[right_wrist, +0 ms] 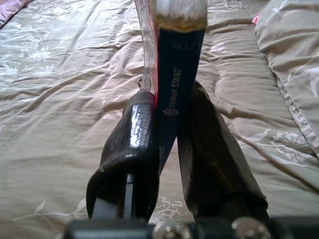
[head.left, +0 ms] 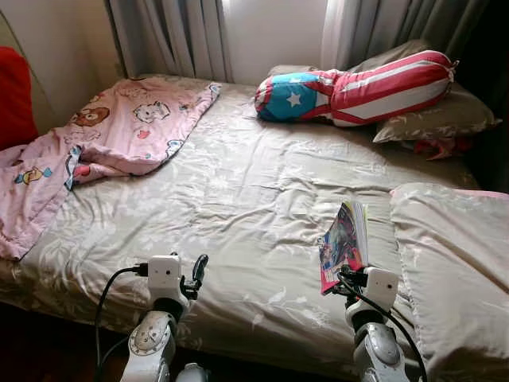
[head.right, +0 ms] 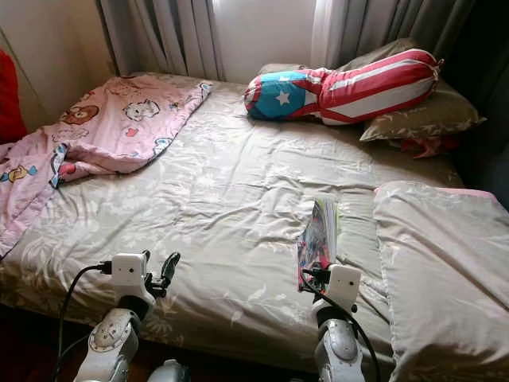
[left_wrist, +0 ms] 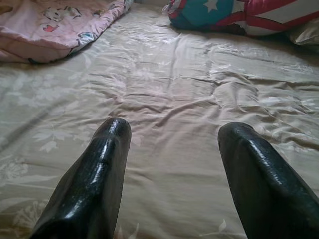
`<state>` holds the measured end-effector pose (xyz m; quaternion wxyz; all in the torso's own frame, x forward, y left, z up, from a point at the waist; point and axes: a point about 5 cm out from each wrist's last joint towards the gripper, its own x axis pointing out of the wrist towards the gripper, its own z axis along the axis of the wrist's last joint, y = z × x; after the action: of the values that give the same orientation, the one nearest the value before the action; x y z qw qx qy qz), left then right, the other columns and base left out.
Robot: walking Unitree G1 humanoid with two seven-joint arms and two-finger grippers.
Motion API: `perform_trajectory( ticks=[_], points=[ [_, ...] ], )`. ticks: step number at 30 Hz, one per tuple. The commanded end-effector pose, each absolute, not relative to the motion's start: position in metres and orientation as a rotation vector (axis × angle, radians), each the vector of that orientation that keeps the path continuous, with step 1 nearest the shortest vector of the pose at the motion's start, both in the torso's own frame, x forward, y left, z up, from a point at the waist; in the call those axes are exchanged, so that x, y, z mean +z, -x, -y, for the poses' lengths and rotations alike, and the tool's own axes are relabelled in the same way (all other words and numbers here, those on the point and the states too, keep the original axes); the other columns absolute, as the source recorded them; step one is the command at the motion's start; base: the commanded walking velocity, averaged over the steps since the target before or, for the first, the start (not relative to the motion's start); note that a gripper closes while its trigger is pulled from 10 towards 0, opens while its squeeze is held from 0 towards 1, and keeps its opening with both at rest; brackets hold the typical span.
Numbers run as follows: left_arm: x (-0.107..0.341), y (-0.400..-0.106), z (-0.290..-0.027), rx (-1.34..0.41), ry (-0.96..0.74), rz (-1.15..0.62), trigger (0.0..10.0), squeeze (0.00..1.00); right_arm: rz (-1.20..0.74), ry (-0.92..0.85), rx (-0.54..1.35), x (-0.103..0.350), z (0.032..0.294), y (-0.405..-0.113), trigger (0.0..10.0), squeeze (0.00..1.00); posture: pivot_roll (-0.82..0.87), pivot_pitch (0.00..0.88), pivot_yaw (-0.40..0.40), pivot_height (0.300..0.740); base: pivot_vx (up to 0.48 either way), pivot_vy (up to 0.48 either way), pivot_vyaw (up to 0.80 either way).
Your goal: Clean up the room
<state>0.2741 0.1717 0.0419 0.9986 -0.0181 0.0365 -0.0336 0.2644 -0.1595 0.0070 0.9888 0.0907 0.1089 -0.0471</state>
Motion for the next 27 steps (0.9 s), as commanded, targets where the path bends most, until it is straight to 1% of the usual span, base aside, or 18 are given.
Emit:
perform_trajectory(
  ticks=[1, 16, 27],
  points=[
    [0.0453, -0.2766, -0.1715, -0.069, 0.038, -0.068, 10.0, 0.00, -0.164, -0.184, -0.093, 0.0158, 0.1592, -0.2709, 10.0, 0.00, -0.09, 0.000, -0.031, 0.646, 0.000, 0.000, 0.00],
    [0.0450, -0.2760, -0.1706, -0.083, 0.033, -0.073, 10.0, 0.00, -0.189, -0.186, -0.090, 0.0104, 0.1604, -0.2697, 10.0, 0.00, -0.09, 0.000, -0.030, 0.646, 0.000, 0.000, 0.00],
    [0.0446, -0.2758, -0.1698, -0.090, 0.031, -0.076, 10.0, 0.00, -0.183, -0.189, -0.076, 0.0128, 0.1539, -0.2720, 10.0, 0.00, -0.09, 0.000, -0.031, 0.646, 0.000, 0.000, 0.00]
  ],
)
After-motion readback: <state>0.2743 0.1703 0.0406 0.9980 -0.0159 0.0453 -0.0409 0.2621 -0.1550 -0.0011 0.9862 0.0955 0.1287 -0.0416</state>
